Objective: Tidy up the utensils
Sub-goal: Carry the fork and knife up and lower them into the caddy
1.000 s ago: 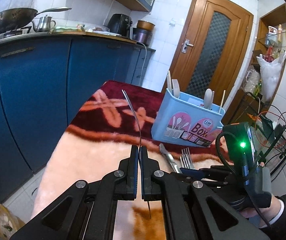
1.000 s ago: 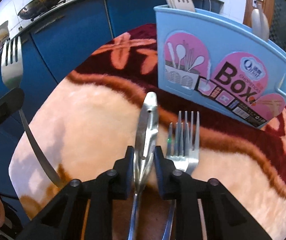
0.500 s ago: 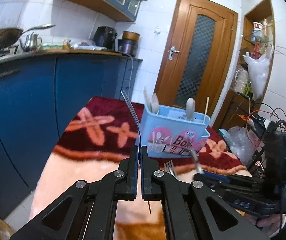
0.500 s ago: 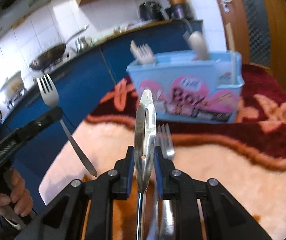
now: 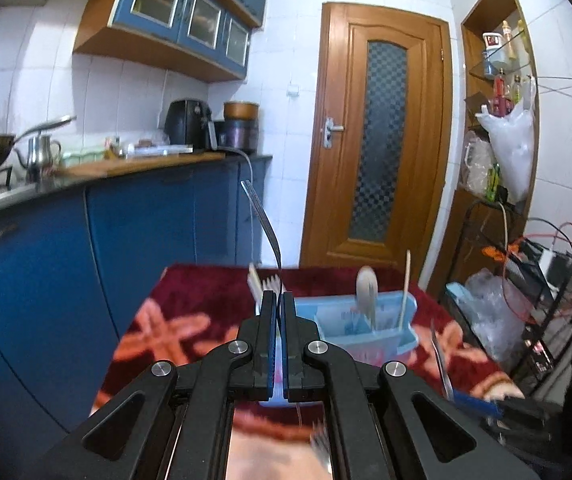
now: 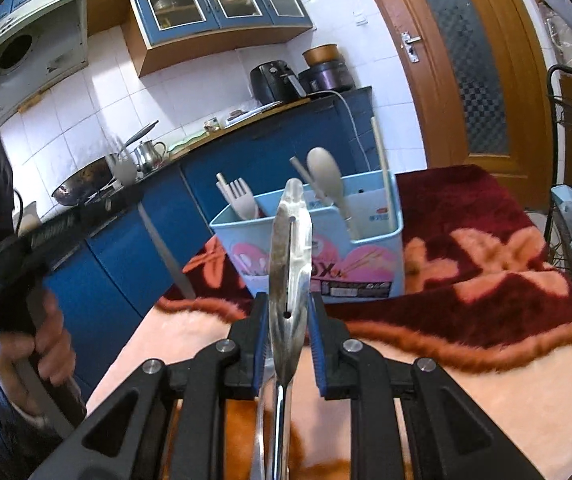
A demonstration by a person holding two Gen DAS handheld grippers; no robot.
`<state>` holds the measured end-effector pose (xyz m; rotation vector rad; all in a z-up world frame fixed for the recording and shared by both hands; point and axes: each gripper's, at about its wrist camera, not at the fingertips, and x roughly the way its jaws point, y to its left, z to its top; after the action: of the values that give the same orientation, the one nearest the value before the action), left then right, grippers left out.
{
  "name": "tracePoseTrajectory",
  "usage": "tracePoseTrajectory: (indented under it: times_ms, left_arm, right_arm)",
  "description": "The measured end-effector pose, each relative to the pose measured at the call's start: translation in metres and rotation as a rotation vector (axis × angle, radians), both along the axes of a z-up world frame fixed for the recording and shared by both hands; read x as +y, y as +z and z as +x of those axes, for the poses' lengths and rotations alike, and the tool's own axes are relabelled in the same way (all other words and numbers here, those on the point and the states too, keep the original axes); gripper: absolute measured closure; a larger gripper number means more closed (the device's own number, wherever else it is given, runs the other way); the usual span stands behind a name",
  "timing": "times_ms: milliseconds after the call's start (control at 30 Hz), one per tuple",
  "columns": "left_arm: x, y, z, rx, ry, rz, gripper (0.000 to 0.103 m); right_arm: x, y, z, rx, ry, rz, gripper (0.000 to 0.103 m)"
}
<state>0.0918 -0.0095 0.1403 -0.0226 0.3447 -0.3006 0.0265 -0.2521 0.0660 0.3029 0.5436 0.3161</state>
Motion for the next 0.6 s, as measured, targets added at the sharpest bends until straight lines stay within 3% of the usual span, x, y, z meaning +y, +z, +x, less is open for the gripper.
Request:
tracePoseTrajectory:
  times_ms: [267, 400, 600]
  left_arm:
    - [-0.015, 0.021, 0.034, -0.061, 0.021, -0.031, 0.101]
    - [-0.025, 0.018, 0.049, -0.094, 0.058, 0.018, 0.101]
    - [-0.025, -0.001, 0.071, -0.042, 0.081, 0.037, 0.101]
  right_arm:
    - [-0.015, -0.006, 0.003, -0.006, -0.018, 0.008, 0.082]
    - [-0.024, -0.004, 0.005, -0.016, -0.034, 0.01, 0.082]
    - [-0.035, 0.01, 0.009, -0.062, -0.077, -0.017, 0.082]
